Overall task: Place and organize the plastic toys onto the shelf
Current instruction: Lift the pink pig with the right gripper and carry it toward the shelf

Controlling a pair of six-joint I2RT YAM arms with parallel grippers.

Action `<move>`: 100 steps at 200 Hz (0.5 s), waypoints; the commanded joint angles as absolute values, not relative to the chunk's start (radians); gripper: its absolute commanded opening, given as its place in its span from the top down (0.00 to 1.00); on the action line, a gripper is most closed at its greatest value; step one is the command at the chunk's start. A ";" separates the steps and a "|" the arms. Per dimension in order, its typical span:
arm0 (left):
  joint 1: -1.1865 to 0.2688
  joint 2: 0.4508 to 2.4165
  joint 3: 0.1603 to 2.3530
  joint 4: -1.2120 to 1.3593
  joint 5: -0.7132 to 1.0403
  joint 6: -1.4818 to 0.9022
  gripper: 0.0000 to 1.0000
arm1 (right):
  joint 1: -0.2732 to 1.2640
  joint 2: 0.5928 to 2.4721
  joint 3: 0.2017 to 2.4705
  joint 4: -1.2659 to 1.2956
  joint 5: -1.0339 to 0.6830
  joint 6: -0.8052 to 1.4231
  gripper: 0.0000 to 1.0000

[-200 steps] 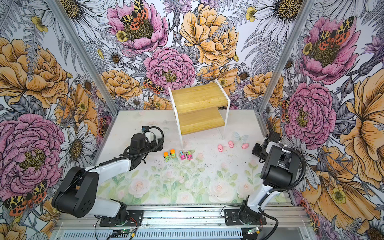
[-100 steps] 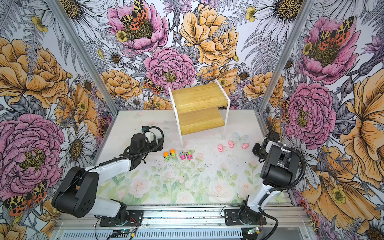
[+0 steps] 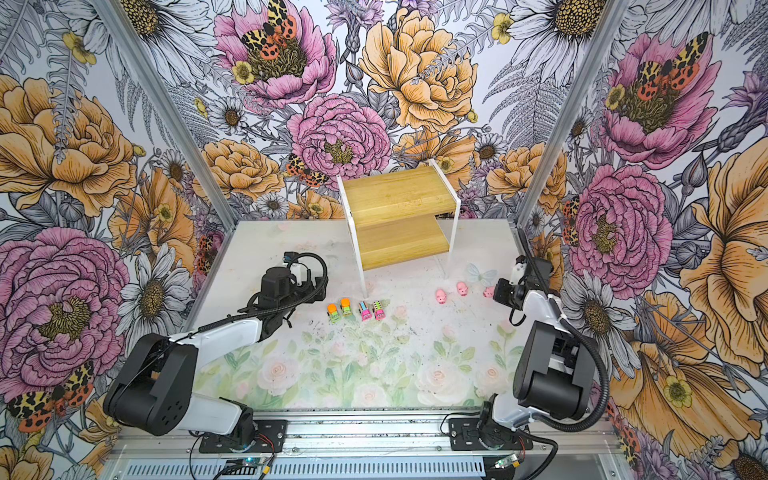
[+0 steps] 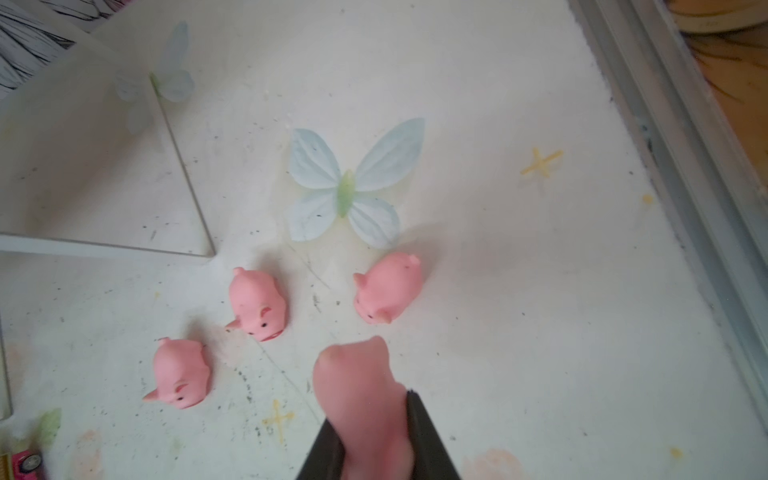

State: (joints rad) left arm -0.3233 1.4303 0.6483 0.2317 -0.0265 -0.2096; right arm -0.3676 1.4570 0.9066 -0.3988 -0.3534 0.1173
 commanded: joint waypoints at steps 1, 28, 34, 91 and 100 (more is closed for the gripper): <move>-0.330 1.394 0.651 0.223 -0.047 -0.199 0.01 | -0.317 1.371 0.897 -0.370 -0.436 0.103 0.76; -0.330 1.388 0.633 0.222 -0.059 -0.189 0.01 | -0.248 1.294 0.893 -0.370 -0.490 0.105 0.76; -0.330 1.387 0.632 0.218 -0.062 -0.185 0.01 | -0.230 1.276 0.894 -0.370 -0.497 0.107 0.76; -0.330 1.388 0.635 0.213 -0.066 -0.176 0.01 | -0.077 1.188 0.921 -0.370 -0.486 0.103 0.75; -0.330 1.388 0.635 0.213 -0.066 -0.177 0.01 | -0.054 1.179 0.928 -0.370 -0.480 0.099 0.75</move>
